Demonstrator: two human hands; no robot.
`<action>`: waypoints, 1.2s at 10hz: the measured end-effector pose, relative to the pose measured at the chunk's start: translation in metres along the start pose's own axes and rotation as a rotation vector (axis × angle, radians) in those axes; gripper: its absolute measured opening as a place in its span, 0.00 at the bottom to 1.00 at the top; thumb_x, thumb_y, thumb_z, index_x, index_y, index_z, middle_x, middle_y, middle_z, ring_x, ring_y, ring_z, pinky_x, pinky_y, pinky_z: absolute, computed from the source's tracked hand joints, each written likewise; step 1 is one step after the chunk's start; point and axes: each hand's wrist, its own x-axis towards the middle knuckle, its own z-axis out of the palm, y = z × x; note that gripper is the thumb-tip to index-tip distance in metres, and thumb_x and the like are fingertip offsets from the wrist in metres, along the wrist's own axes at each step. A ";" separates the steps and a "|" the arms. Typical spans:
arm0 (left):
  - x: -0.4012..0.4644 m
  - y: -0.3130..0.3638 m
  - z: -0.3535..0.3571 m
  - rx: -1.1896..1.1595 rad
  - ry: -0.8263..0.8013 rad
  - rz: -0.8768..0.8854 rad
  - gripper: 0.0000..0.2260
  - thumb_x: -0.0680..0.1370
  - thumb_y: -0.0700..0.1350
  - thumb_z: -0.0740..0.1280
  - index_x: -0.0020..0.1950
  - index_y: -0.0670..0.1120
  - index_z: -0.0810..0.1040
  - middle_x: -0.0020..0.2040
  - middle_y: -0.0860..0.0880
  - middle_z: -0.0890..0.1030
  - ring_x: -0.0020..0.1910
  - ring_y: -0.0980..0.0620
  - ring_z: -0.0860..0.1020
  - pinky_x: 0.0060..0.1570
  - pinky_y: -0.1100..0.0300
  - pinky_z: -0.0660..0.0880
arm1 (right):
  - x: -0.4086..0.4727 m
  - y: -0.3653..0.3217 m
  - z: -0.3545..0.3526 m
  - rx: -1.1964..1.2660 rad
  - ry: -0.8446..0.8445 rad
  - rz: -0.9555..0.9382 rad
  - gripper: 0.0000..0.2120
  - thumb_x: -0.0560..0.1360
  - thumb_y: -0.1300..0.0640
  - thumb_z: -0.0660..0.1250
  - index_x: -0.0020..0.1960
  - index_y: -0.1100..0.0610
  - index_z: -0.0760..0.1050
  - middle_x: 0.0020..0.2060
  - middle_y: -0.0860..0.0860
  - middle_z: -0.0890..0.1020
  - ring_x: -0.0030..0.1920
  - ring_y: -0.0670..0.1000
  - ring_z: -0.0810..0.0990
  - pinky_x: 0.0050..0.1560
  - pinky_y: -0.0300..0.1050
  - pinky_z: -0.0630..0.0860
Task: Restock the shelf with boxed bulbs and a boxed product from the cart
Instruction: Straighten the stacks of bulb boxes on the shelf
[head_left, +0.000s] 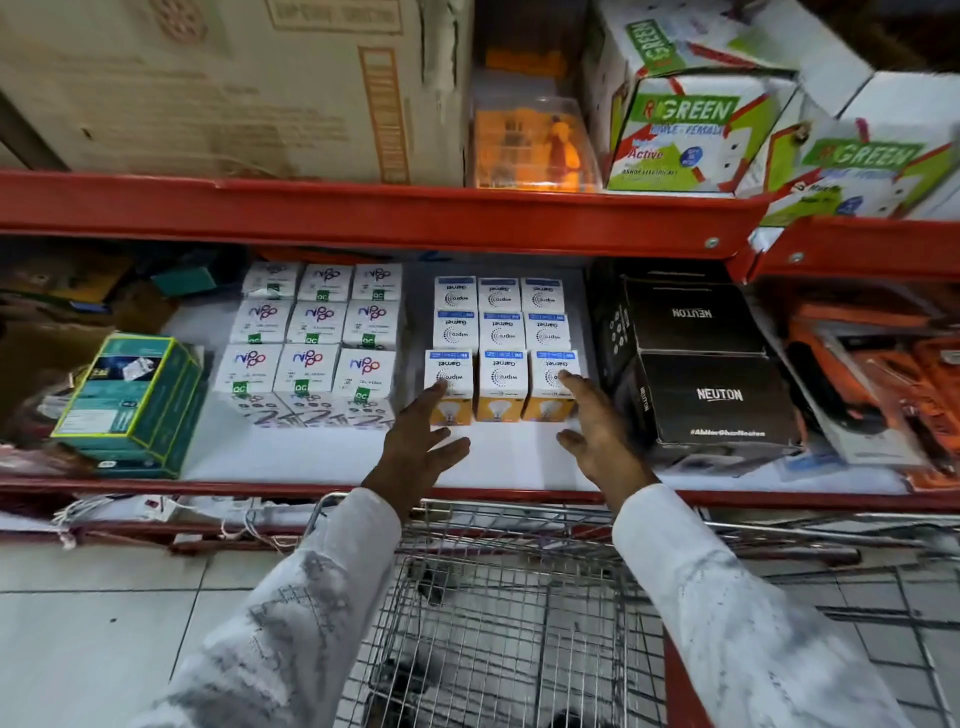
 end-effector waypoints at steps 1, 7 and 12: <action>-0.003 0.004 0.001 -0.096 -0.036 -0.076 0.36 0.74 0.30 0.72 0.77 0.49 0.63 0.78 0.45 0.65 0.73 0.40 0.71 0.66 0.47 0.76 | 0.004 0.000 0.002 0.055 -0.006 0.009 0.24 0.71 0.48 0.73 0.66 0.51 0.76 0.53 0.50 0.84 0.44 0.47 0.82 0.46 0.44 0.73; 0.006 0.034 0.015 -0.444 0.107 -0.331 0.21 0.78 0.54 0.69 0.69 0.50 0.74 0.72 0.37 0.71 0.66 0.32 0.75 0.67 0.39 0.74 | 0.009 0.000 0.001 0.151 -0.036 0.025 0.22 0.73 0.52 0.73 0.65 0.56 0.76 0.52 0.52 0.84 0.41 0.47 0.82 0.46 0.39 0.78; -0.034 0.022 -0.015 -0.507 0.044 -0.378 0.08 0.78 0.53 0.69 0.54 0.52 0.82 0.68 0.36 0.74 0.60 0.32 0.79 0.61 0.37 0.77 | -0.042 0.011 0.018 0.095 0.340 -0.153 0.28 0.70 0.50 0.74 0.68 0.54 0.74 0.65 0.55 0.79 0.64 0.54 0.78 0.67 0.59 0.74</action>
